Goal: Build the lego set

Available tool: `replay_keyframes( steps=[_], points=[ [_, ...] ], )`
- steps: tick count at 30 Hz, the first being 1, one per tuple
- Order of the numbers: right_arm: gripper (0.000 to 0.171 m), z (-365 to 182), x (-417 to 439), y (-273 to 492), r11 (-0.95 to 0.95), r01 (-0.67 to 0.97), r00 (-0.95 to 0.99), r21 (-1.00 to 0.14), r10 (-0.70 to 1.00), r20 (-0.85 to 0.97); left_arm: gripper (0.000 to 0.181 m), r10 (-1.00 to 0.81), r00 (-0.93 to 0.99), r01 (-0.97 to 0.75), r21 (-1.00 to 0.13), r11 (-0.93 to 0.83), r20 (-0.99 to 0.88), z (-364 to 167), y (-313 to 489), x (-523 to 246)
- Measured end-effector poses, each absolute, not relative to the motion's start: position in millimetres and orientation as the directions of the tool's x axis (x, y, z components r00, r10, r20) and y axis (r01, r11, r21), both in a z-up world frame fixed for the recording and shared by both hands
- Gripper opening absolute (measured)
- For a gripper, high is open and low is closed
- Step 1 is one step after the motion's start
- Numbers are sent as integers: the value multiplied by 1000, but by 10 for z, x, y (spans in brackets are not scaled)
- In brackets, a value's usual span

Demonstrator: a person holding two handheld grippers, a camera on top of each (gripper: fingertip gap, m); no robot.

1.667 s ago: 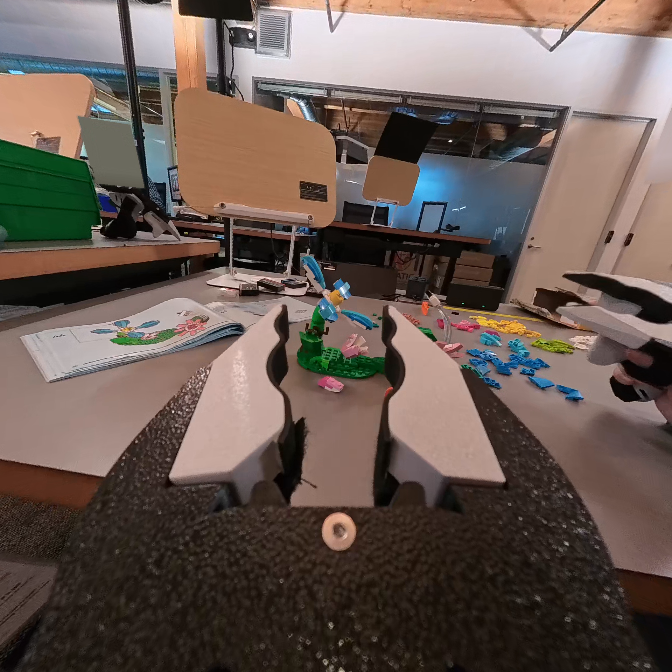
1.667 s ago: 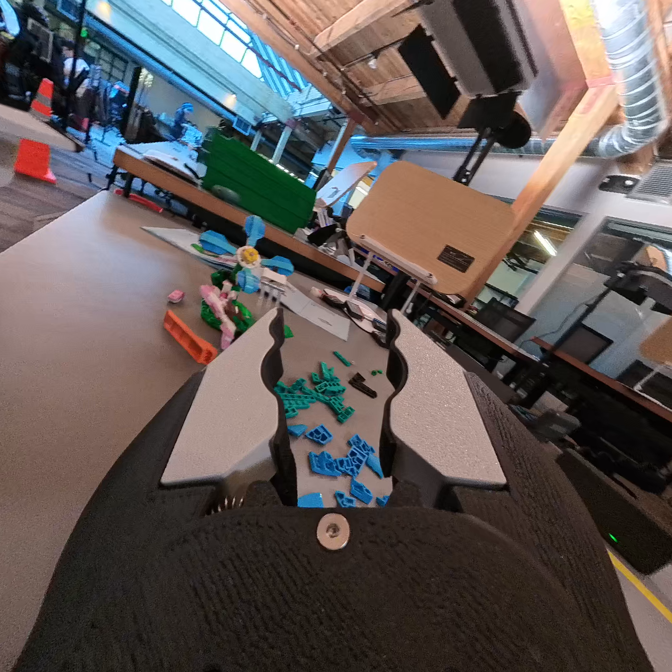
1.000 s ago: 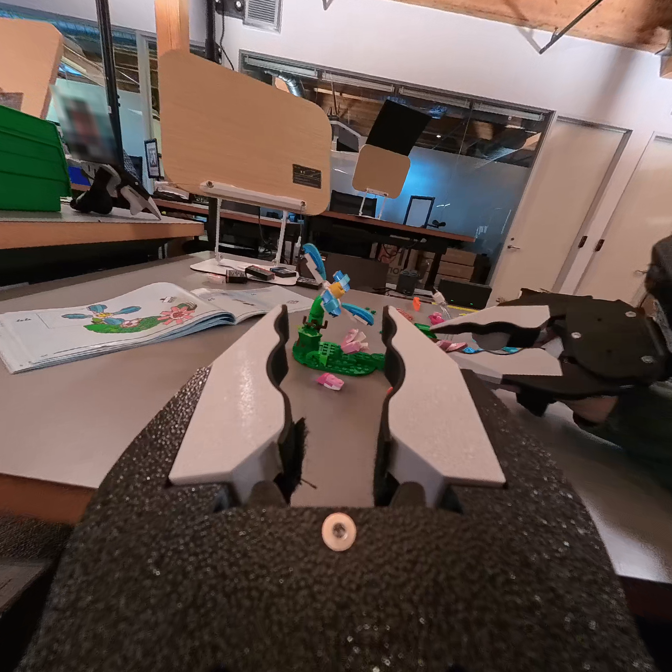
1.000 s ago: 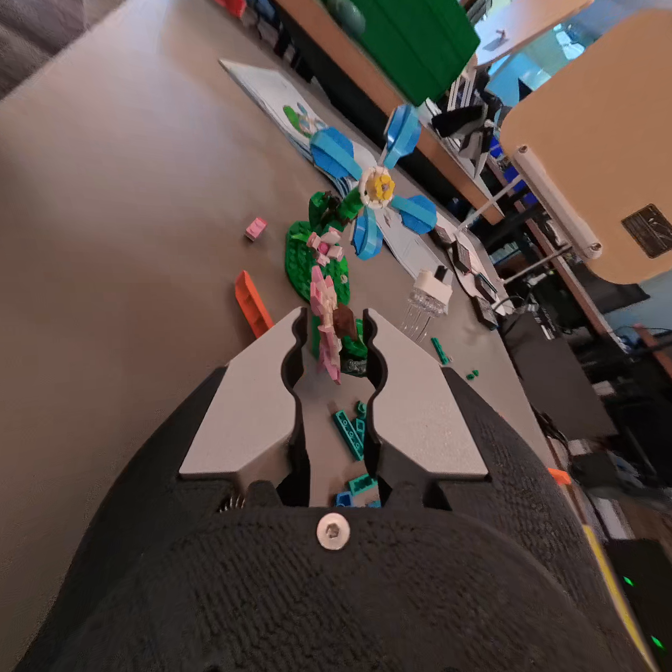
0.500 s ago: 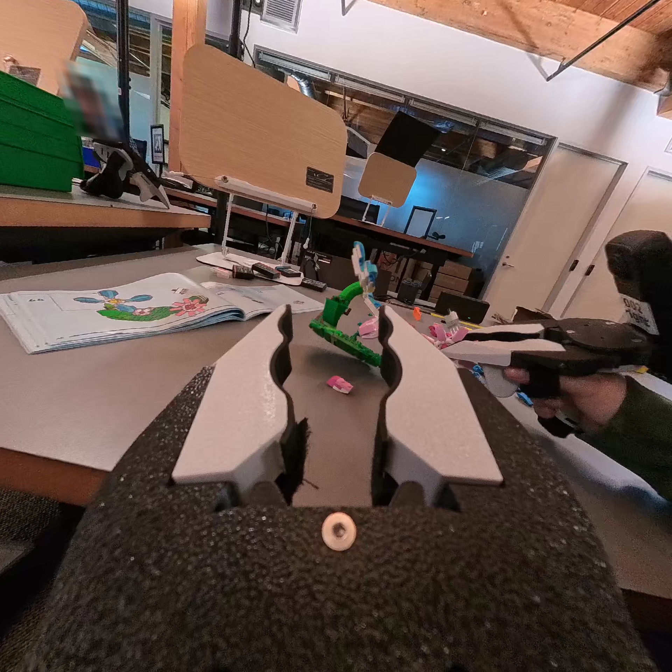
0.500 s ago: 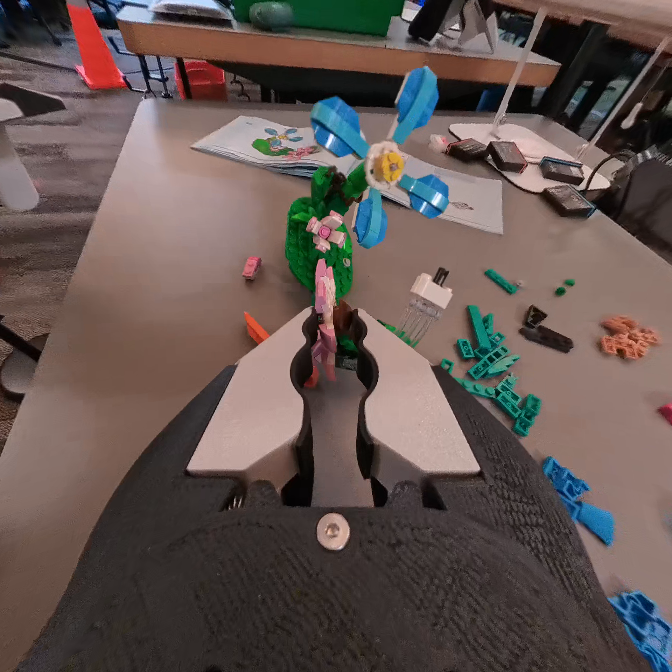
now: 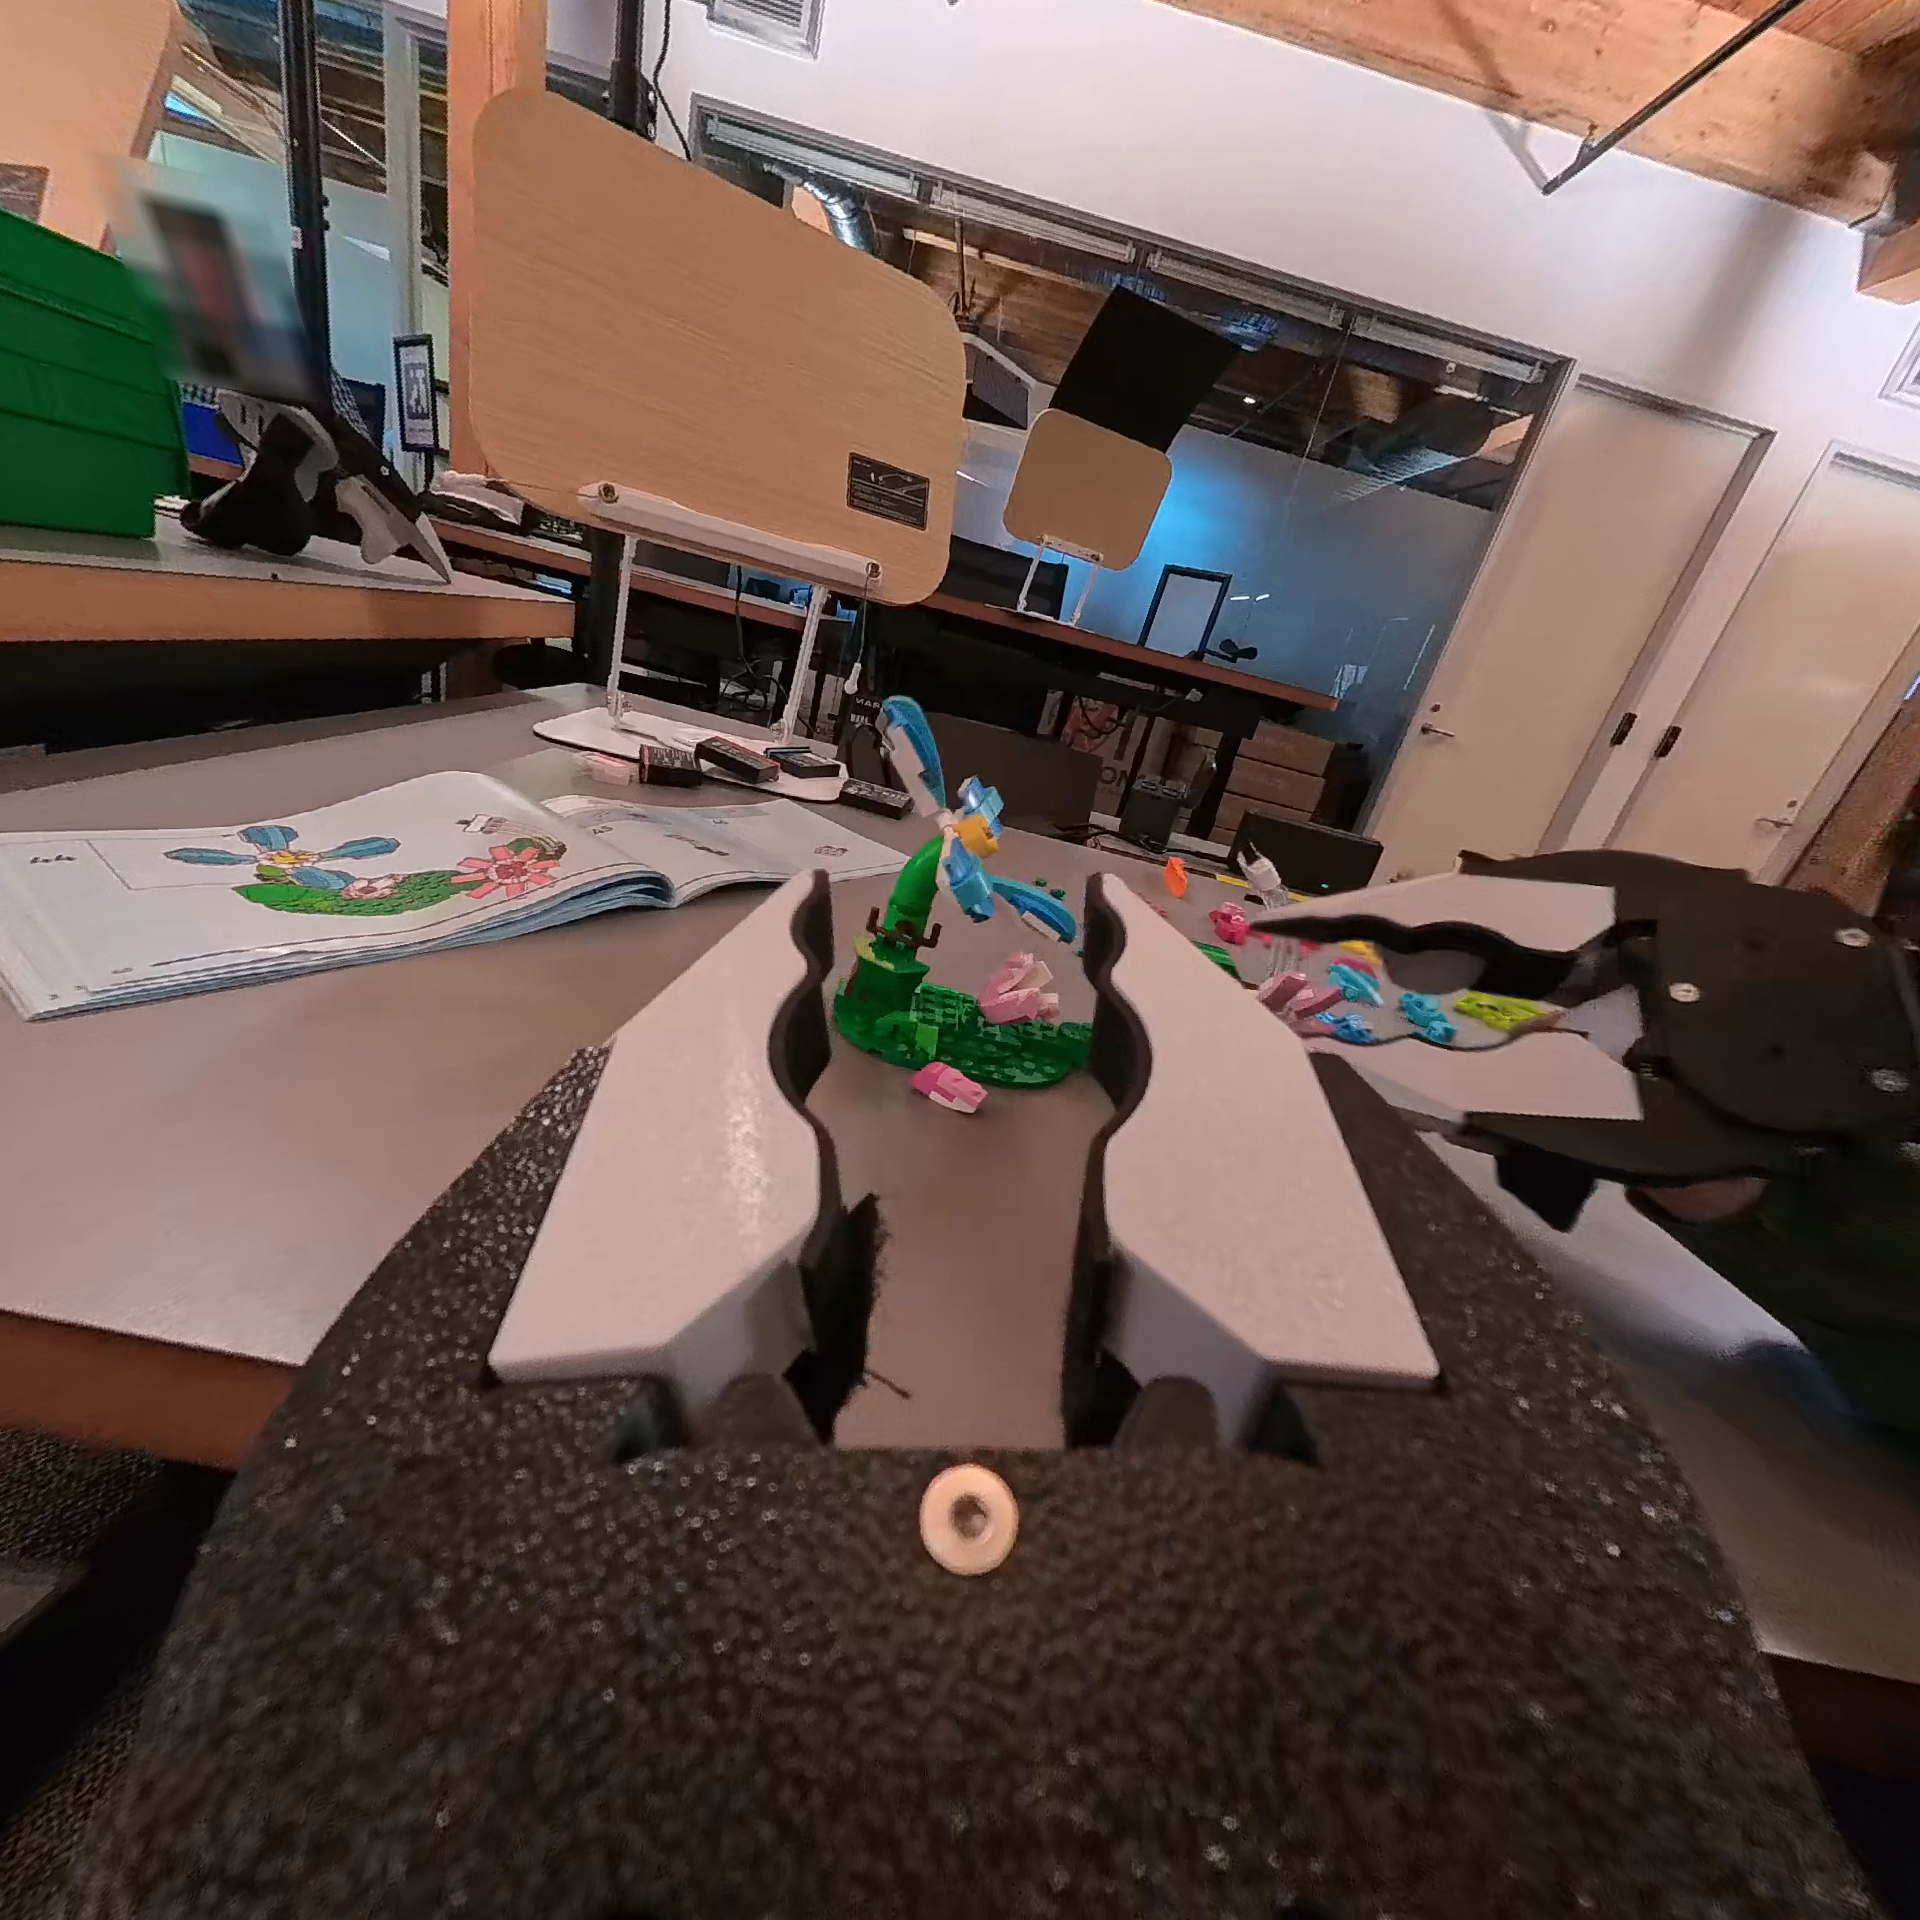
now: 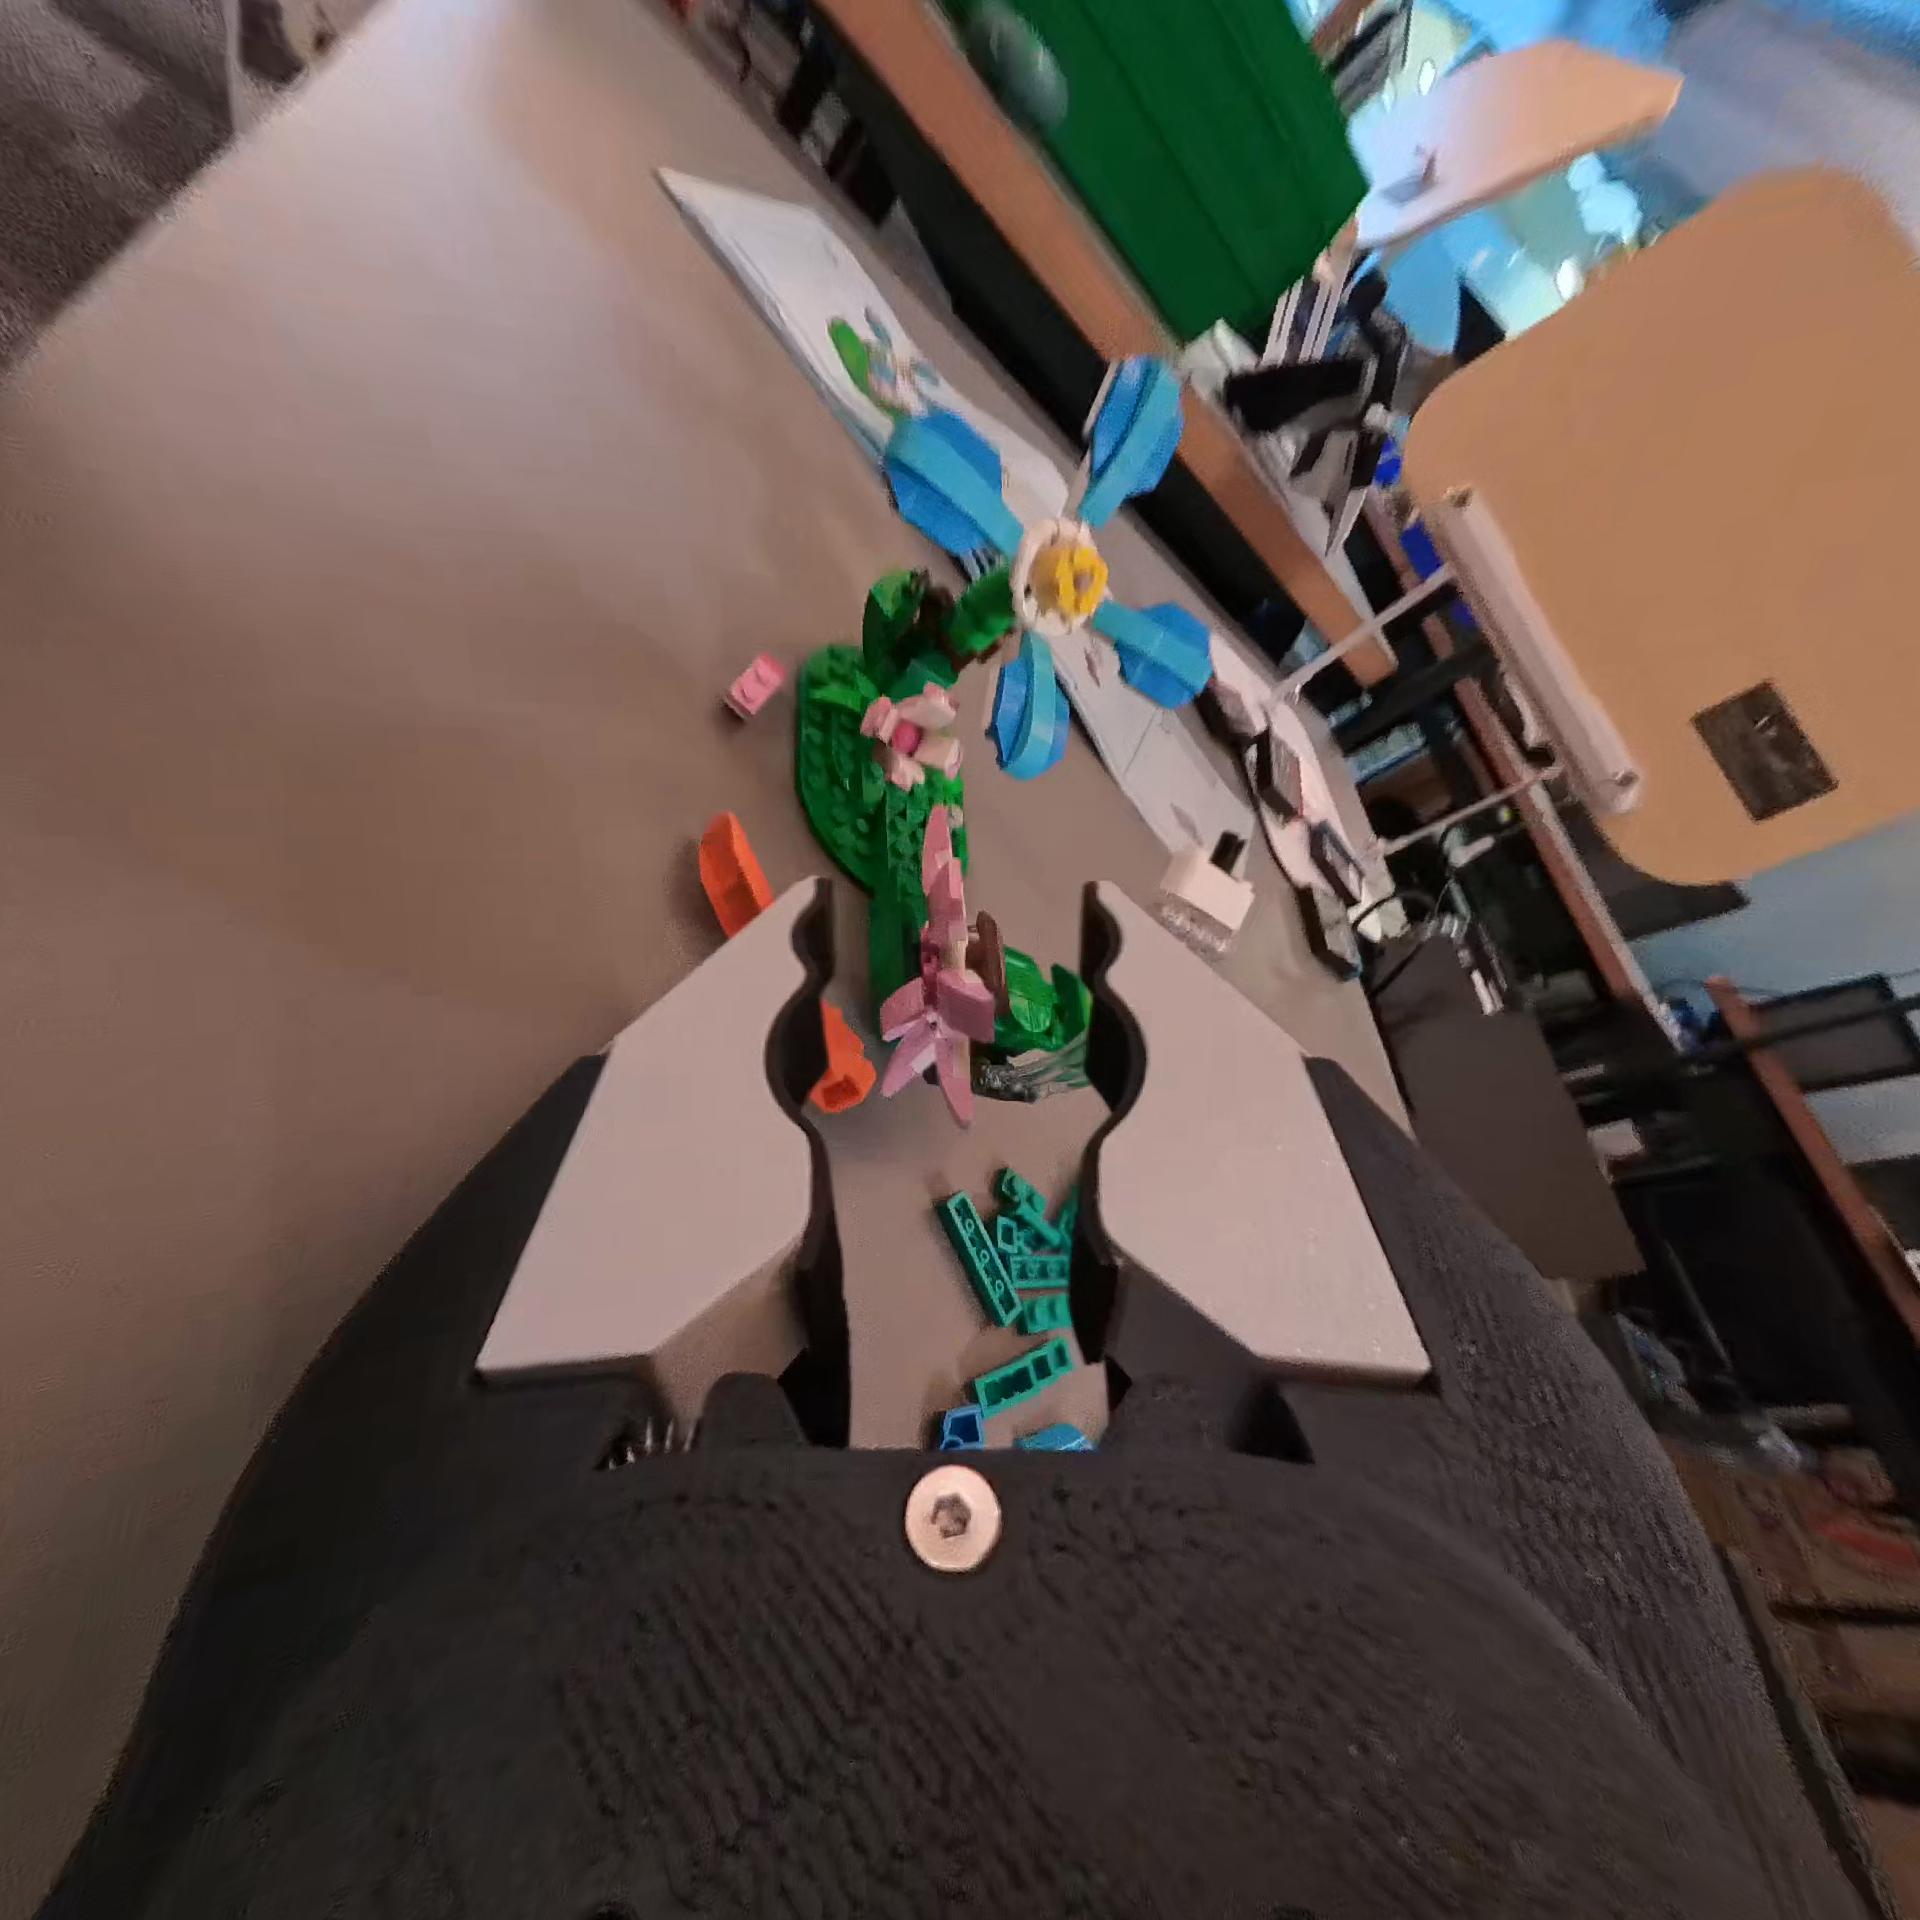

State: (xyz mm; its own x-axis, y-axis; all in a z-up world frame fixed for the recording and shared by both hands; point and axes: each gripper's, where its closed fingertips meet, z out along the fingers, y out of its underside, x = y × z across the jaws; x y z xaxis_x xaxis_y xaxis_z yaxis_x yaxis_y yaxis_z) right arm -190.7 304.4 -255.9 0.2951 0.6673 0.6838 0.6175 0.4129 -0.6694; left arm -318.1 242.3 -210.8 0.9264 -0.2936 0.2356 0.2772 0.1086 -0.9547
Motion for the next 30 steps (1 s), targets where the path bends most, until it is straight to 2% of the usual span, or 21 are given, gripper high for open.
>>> replay_keyframes(
  steps=[2,4,8,11,14,20,30],
  points=[
    [53,-2351,-1851,2902,494,539,327,-682,623,710,48,-289,928,276,-954,115,233,-2095,2418,-3194],
    [53,-2056,-1628,2803,565,432,446,-703,543,711,48,-280,932,273,-954,122,230,-2080,2412,-3219],
    [55,-1730,-842,3009,508,257,750,-822,433,501,50,-251,937,284,-949,138,244,-2072,2408,-3290],
    [54,-1643,-479,3207,454,145,856,-879,387,341,51,-239,937,292,-947,138,254,-2089,2416,-3295],
    [54,-1661,-457,3251,426,72,863,-902,426,270,51,-234,942,278,-950,143,240,-2083,2403,-3267],
    [51,-1619,-551,3136,468,64,834,-882,460,305,52,-212,949,268,-951,153,233,-2059,2361,-3311],
    [49,-1616,-478,3163,433,-11,828,-901,509,235,52,-213,952,251,-960,127,221,-2151,2403,-3230]
  ],
)
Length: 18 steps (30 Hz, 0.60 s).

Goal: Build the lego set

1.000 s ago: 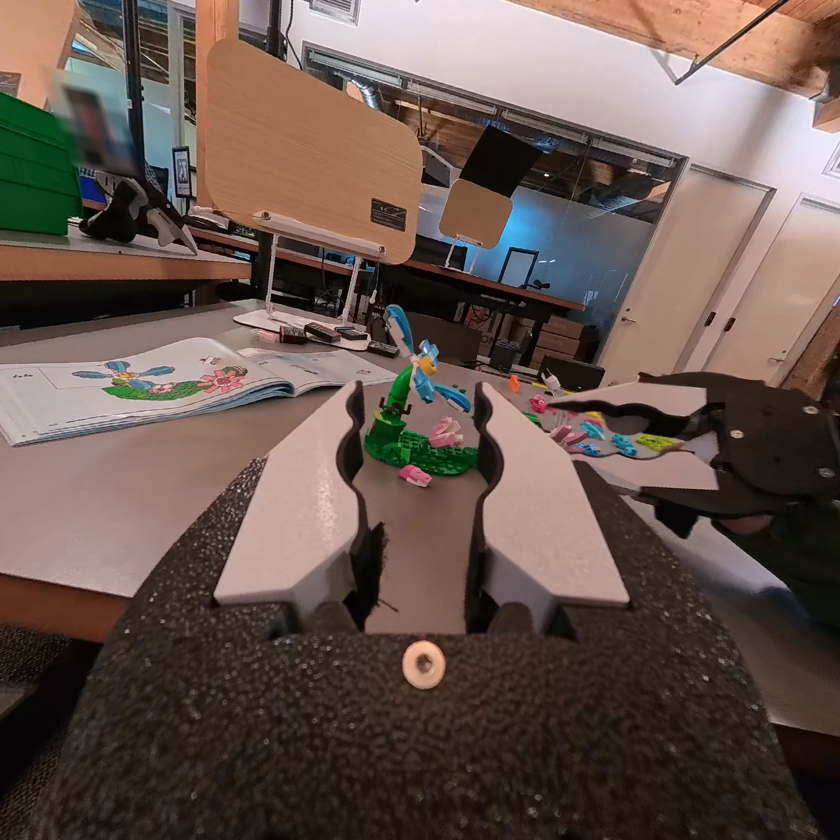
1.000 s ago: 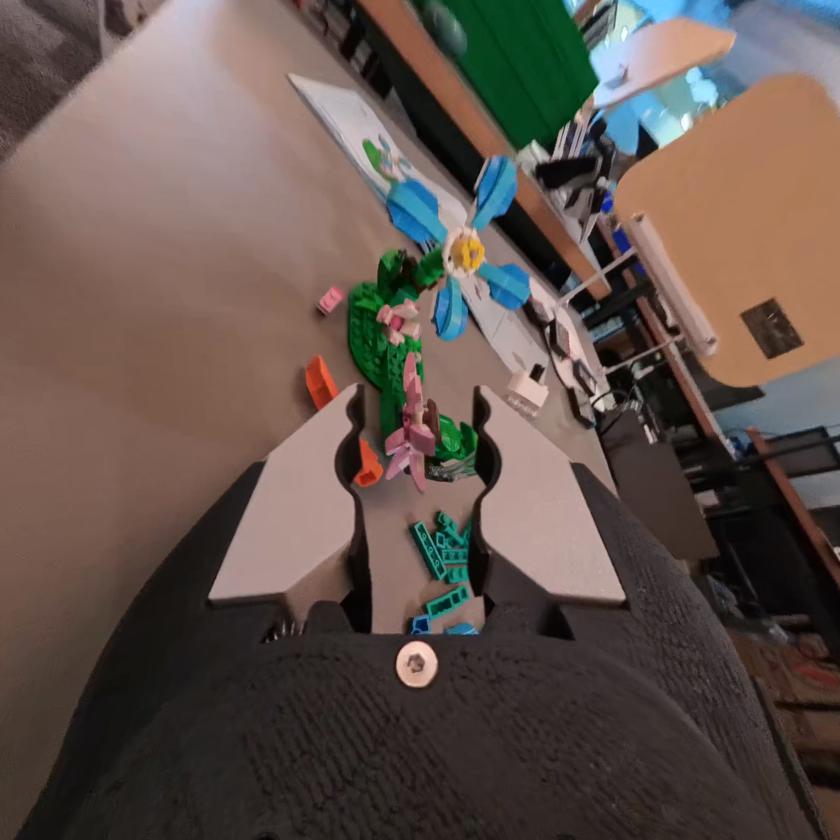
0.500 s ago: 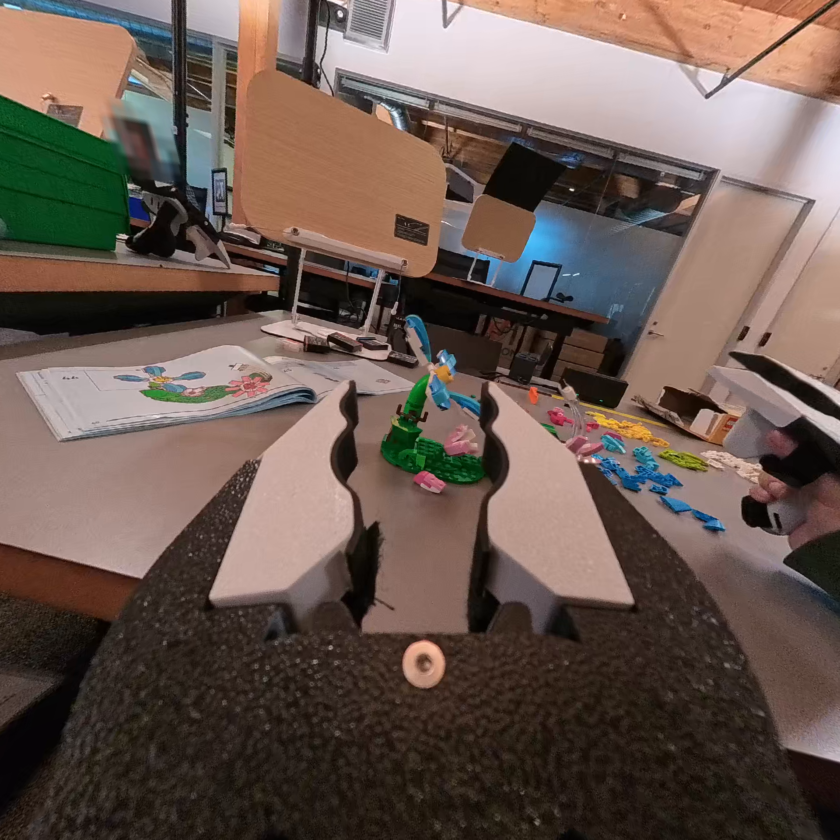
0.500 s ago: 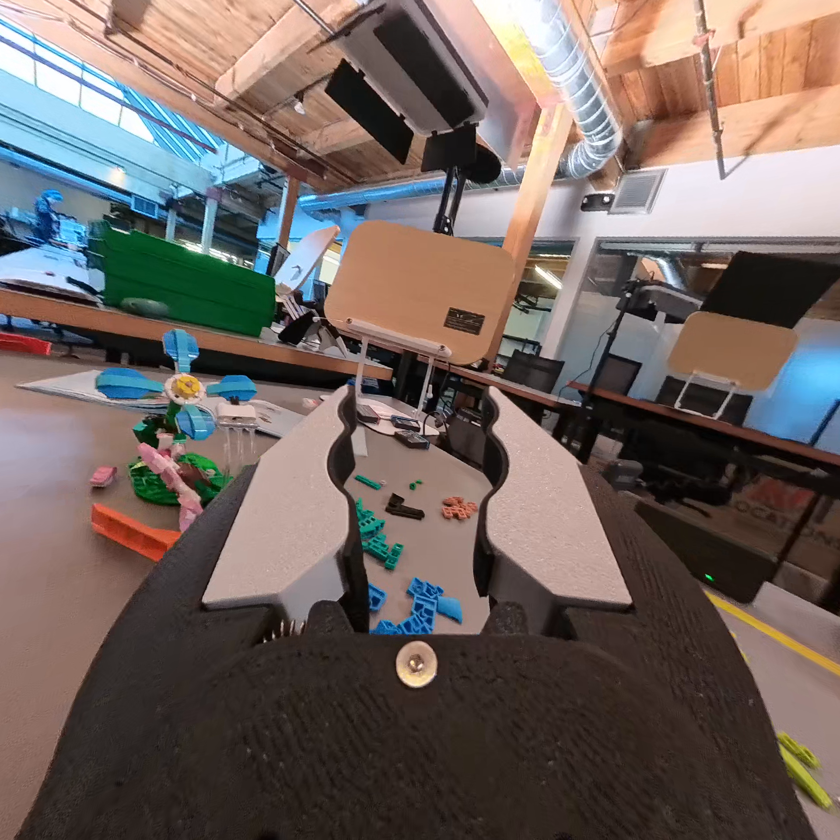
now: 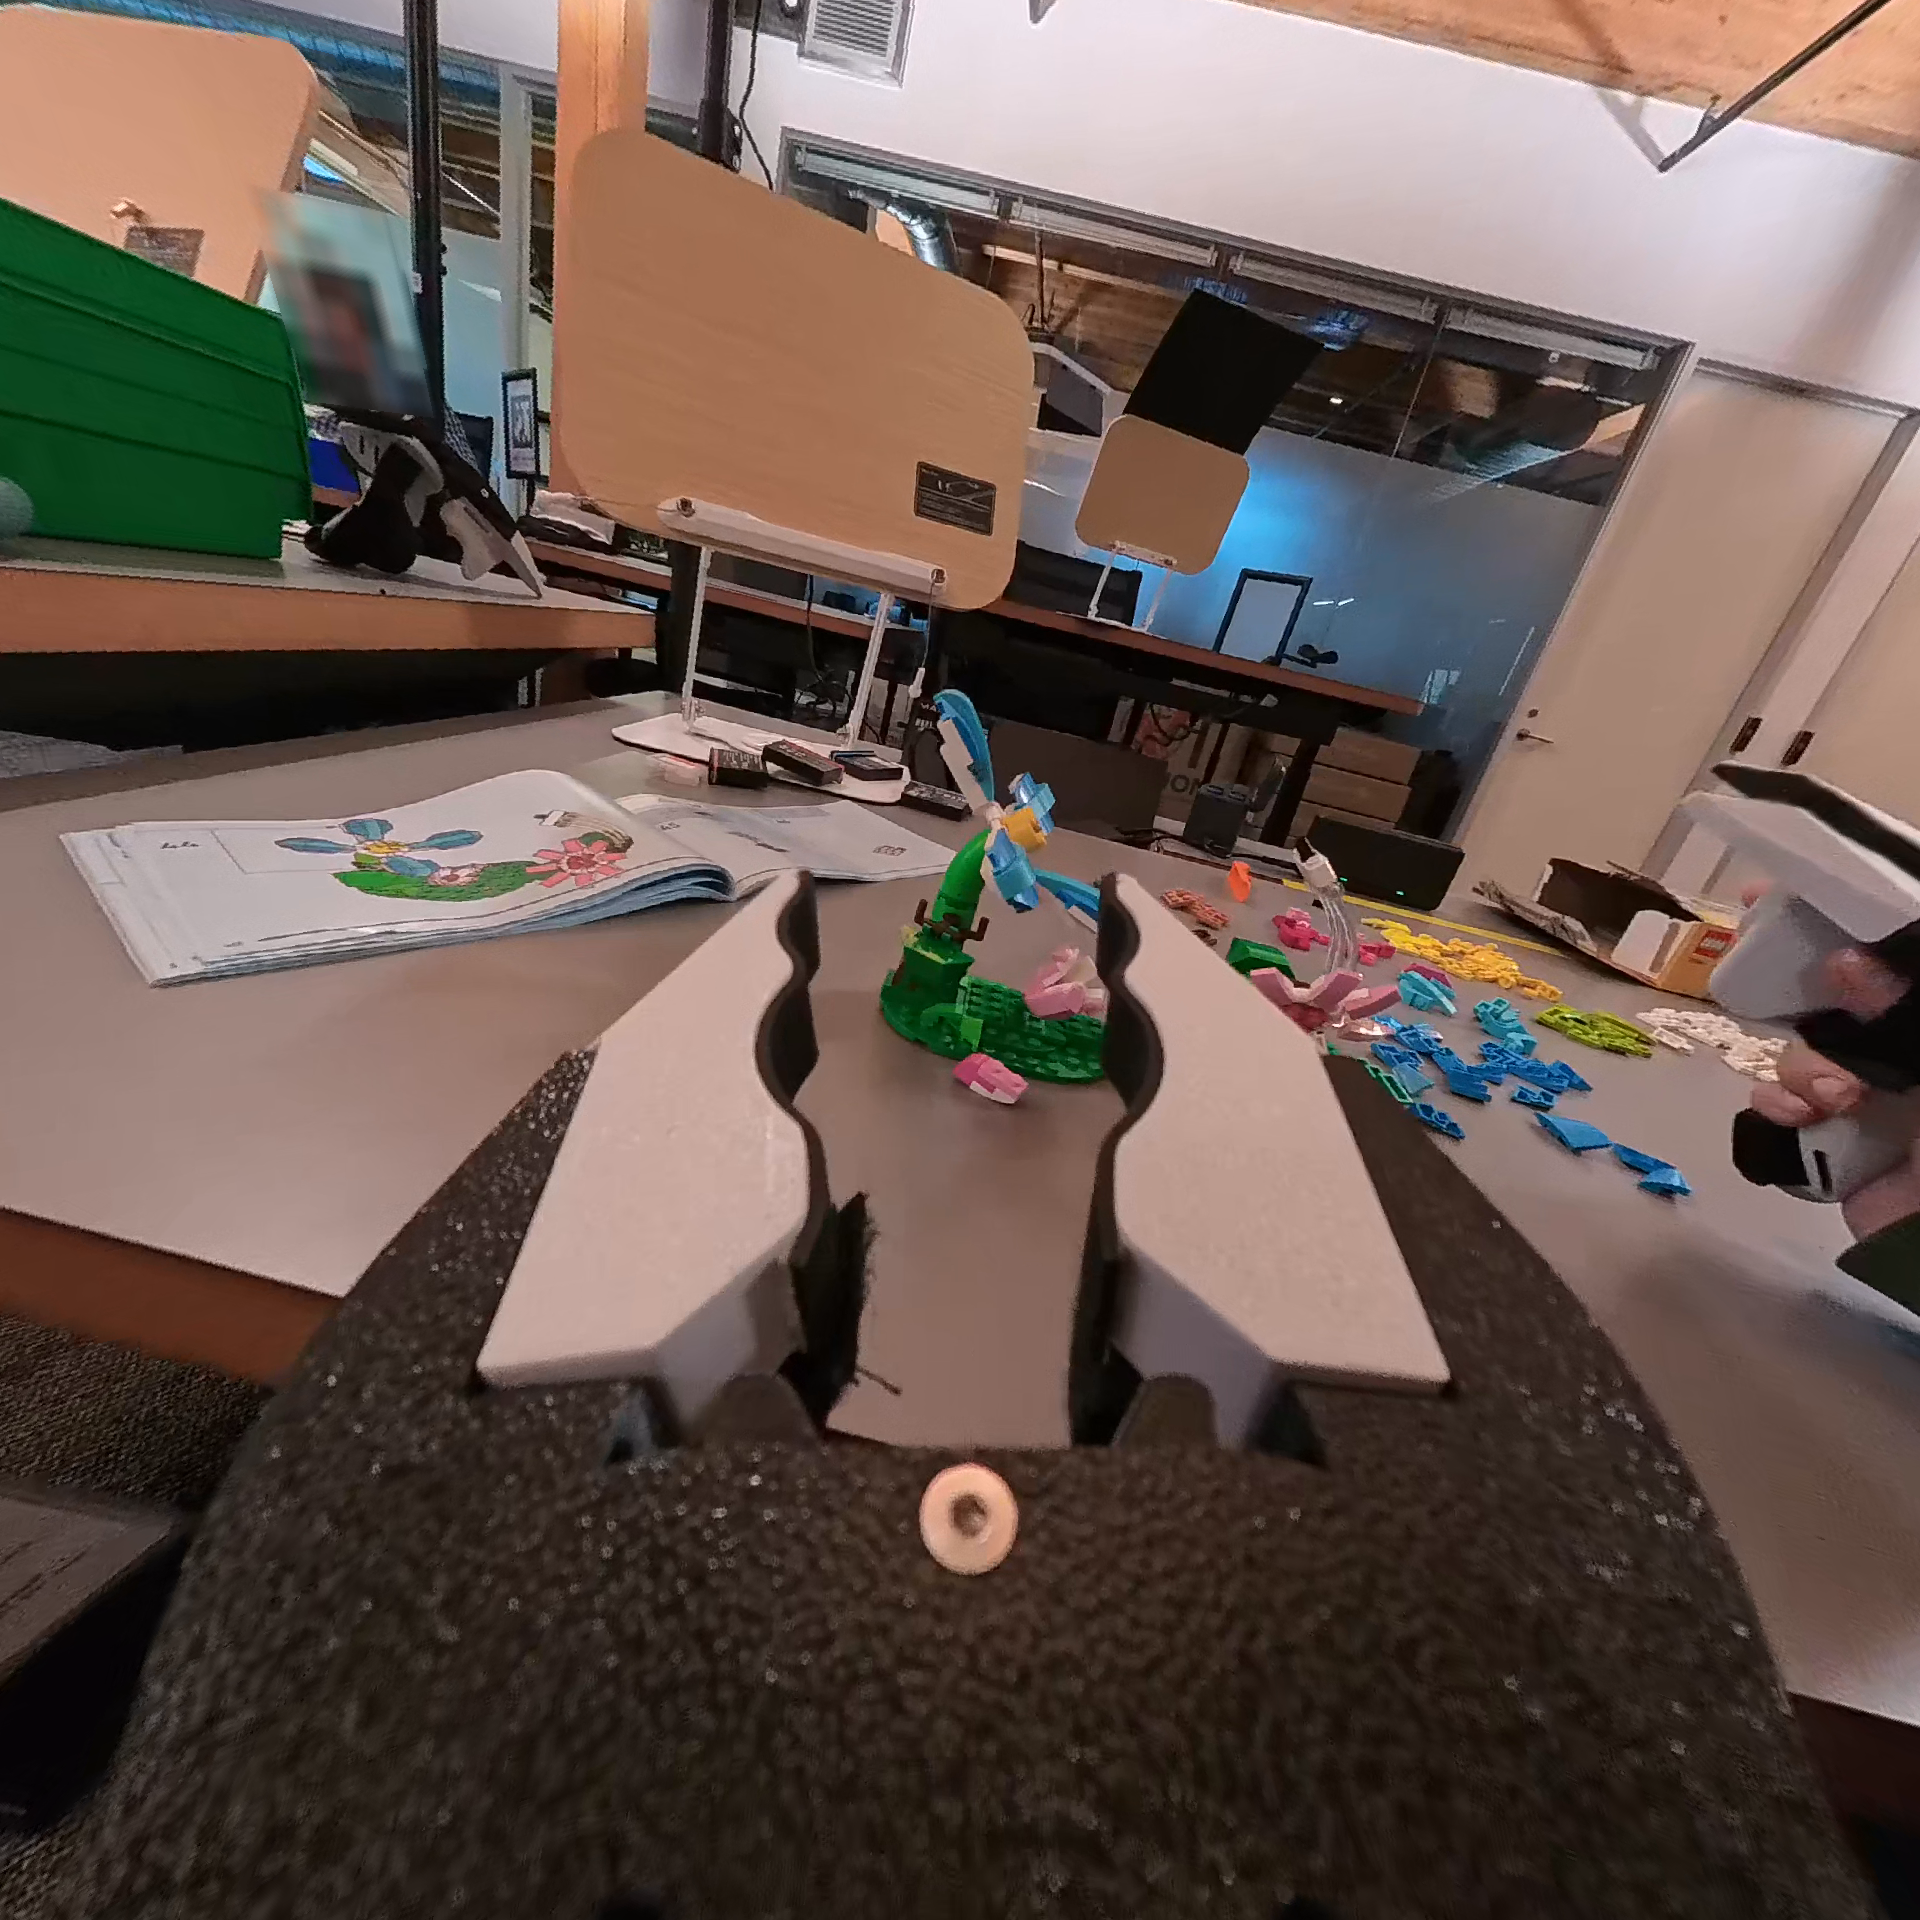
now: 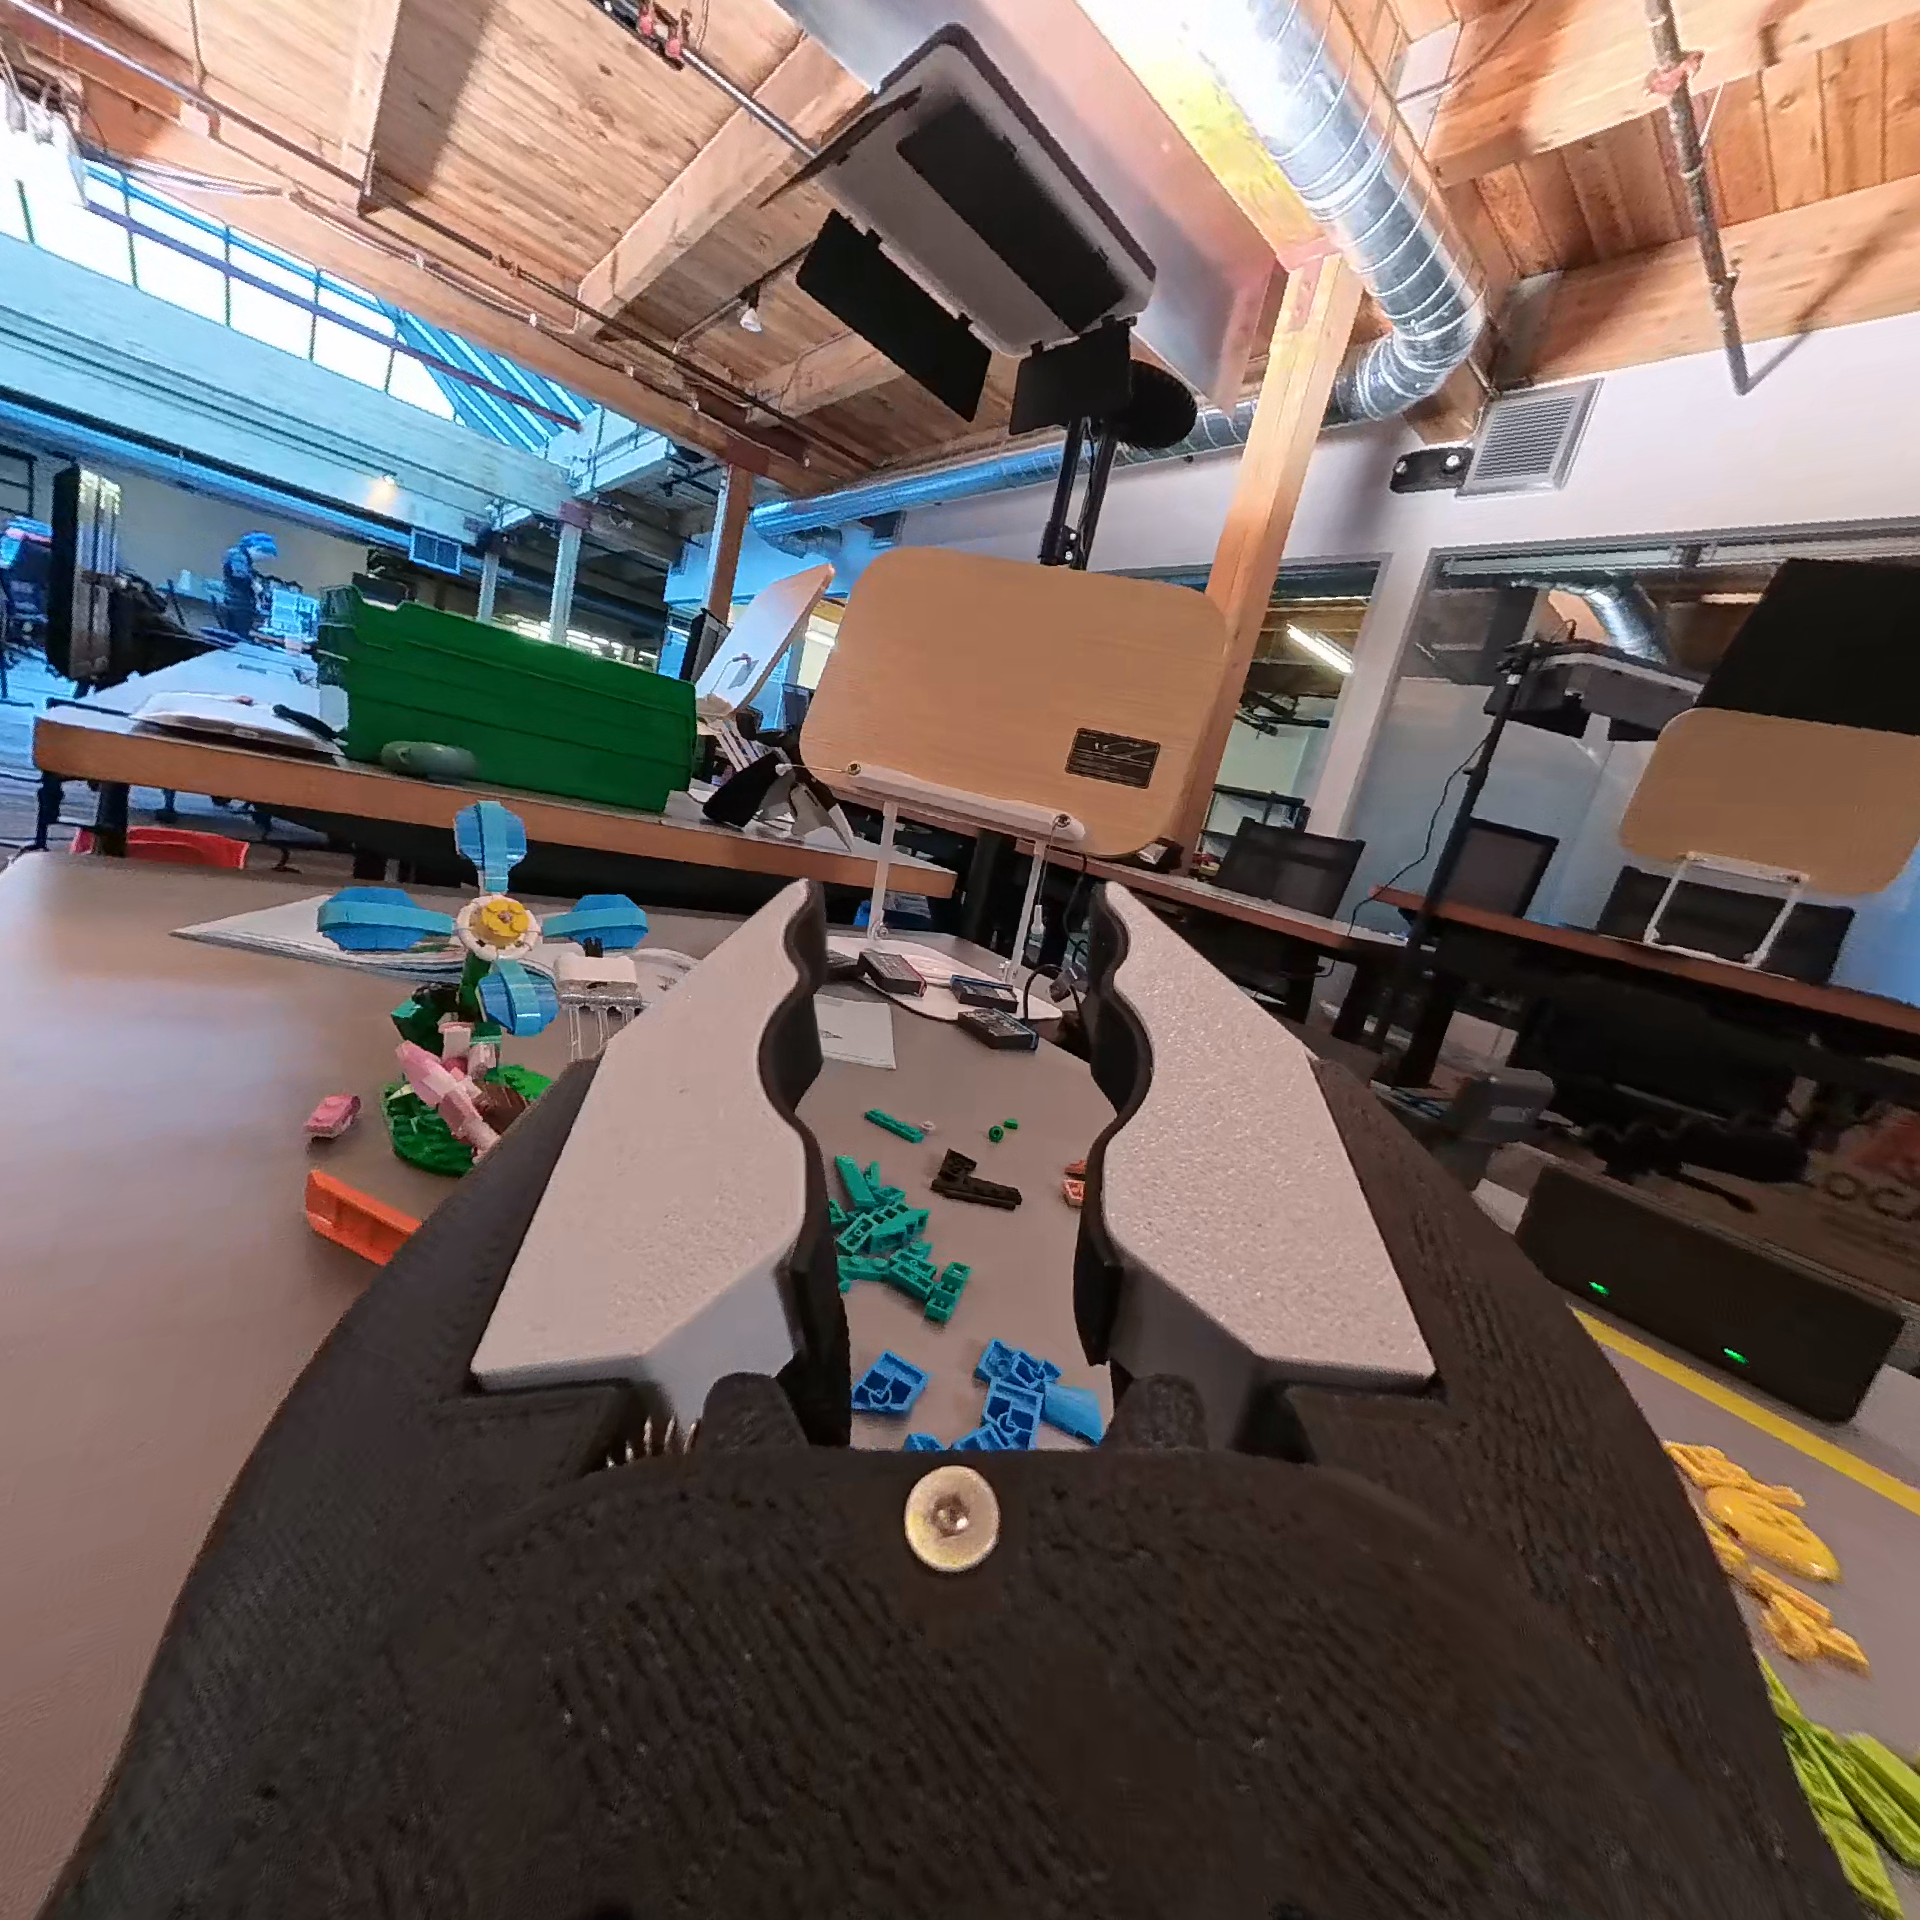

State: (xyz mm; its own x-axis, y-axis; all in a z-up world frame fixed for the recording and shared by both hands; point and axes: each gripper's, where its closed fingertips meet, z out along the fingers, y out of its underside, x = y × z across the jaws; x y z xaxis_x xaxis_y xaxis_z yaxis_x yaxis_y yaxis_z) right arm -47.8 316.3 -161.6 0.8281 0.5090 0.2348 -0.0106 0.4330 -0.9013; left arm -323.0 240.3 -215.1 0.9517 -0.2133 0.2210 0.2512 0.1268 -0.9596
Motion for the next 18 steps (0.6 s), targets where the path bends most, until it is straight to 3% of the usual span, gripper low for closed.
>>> replay_keyframes(
  steps=[8,12,18],
  points=[
    [49,-1563,-381,3178,459,41,839,-888,466,280,52,-203,949,268,-956,123,240,-2173,2405,-3285],
    [51,-1519,-2,3306,448,143,877,-883,356,322,51,-201,948,274,-954,122,247,-2174,2404,-3306],
    [51,-1546,901,3507,357,146,963,-923,161,214,51,-198,948,276,-953,124,249,-2169,2394,-3326]
  ],
)
